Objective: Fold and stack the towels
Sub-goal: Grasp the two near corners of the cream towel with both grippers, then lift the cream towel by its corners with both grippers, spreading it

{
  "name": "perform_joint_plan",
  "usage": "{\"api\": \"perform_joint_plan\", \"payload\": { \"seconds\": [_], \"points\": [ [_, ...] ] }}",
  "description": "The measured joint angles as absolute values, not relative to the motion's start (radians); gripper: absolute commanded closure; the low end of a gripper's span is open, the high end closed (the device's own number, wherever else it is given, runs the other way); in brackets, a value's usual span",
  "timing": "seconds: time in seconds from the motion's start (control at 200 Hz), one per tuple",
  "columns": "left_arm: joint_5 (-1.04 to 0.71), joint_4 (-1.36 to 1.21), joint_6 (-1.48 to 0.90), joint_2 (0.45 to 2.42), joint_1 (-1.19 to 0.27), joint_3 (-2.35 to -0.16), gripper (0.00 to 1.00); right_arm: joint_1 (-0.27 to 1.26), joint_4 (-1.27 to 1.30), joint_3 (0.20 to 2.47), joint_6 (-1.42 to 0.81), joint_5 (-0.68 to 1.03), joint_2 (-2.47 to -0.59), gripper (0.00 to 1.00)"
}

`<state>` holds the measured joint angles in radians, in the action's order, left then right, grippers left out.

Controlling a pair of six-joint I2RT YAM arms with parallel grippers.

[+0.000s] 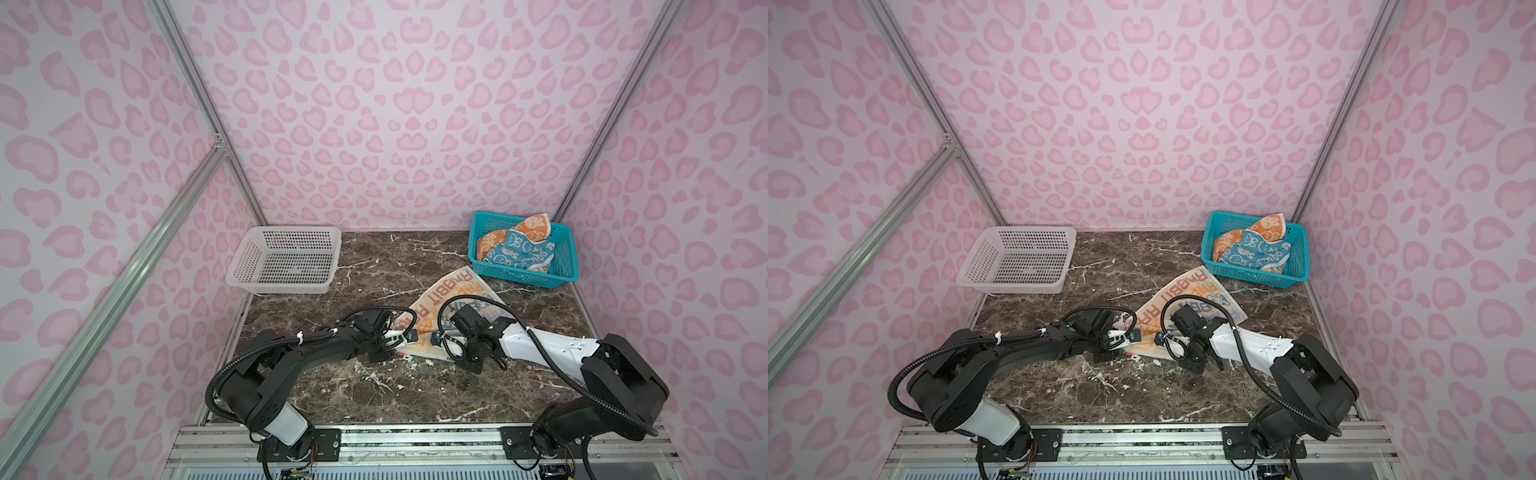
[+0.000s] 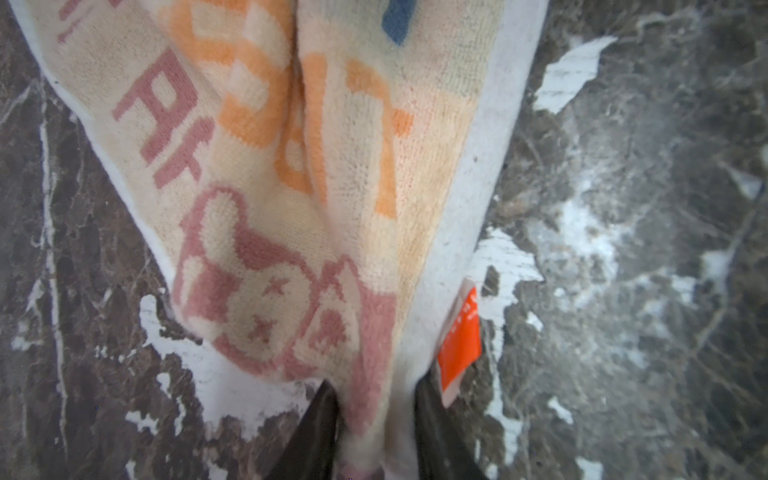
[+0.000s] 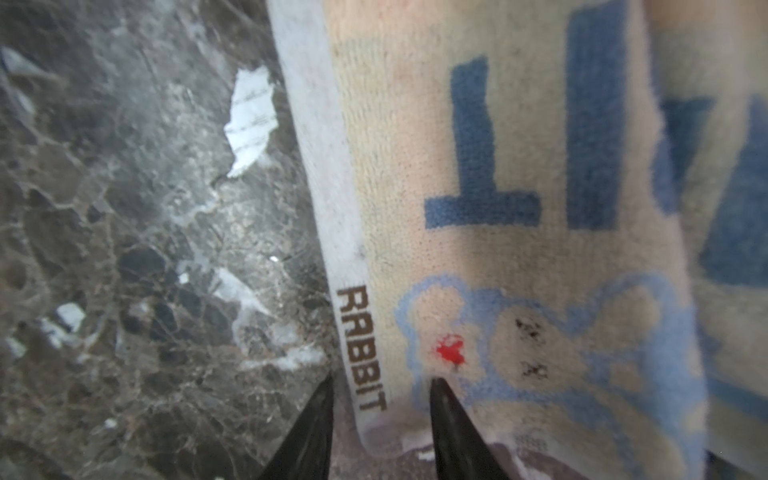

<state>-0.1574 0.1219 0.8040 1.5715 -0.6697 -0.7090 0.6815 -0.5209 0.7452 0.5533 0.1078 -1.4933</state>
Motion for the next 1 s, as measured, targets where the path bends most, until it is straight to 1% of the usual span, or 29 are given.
{"api": "perform_joint_plan", "payload": {
  "seconds": [0.055,0.095,0.11,0.13,0.145,0.155,0.34,0.475,0.685,0.795,0.91,1.0],
  "points": [
    [-0.158,0.121,0.804,1.572,-0.67,-0.709,0.76,0.683,-0.52,0.743,0.557,0.108,-1.494,0.7],
    [-0.158,0.121,0.804,1.574,-0.67,-0.709,0.79,0.685,-0.514,0.741,0.558,0.105,-1.496,0.74],
    [-0.158,0.121,0.804,1.575,-0.67,-0.709,0.81,0.685,-0.514,0.741,0.559,0.105,-1.497,0.76],
    [-0.159,0.121,0.804,1.575,-0.67,-0.71,0.87,0.685,-0.511,0.741,0.561,0.105,-1.499,0.77],
    [-0.159,0.121,0.804,1.576,-0.67,-0.71,0.94,0.685,-0.507,0.741,0.561,0.104,-1.499,0.79],
    [-0.159,0.121,0.804,1.578,-0.67,-0.711,0.96,0.685,-0.505,0.741,0.562,0.102,-1.499,0.81],
    [-0.153,0.117,0.793,1.584,-0.67,-0.717,0.96,0.685,-0.478,0.733,0.569,0.068,-1.489,1.0],
    [-0.15,0.13,0.775,1.577,-0.665,-0.724,0.96,0.678,-0.479,0.723,0.571,0.052,-1.45,1.0],
    [-0.134,0.191,0.684,1.491,-0.624,-0.797,0.96,0.662,-0.442,0.744,0.548,0.045,-1.308,1.0],
    [-0.133,0.207,0.641,1.44,-0.606,-0.854,0.96,0.645,-0.41,0.784,0.511,0.039,-1.251,1.0],
    [-0.129,0.24,0.593,1.392,-0.588,-0.924,0.96,0.633,-0.392,0.855,0.458,-0.002,-1.211,1.0],
    [-0.098,0.255,0.548,1.355,-0.579,-0.987,0.97,0.628,-0.392,0.924,0.435,-0.026,-1.182,1.0]
  ]
}}
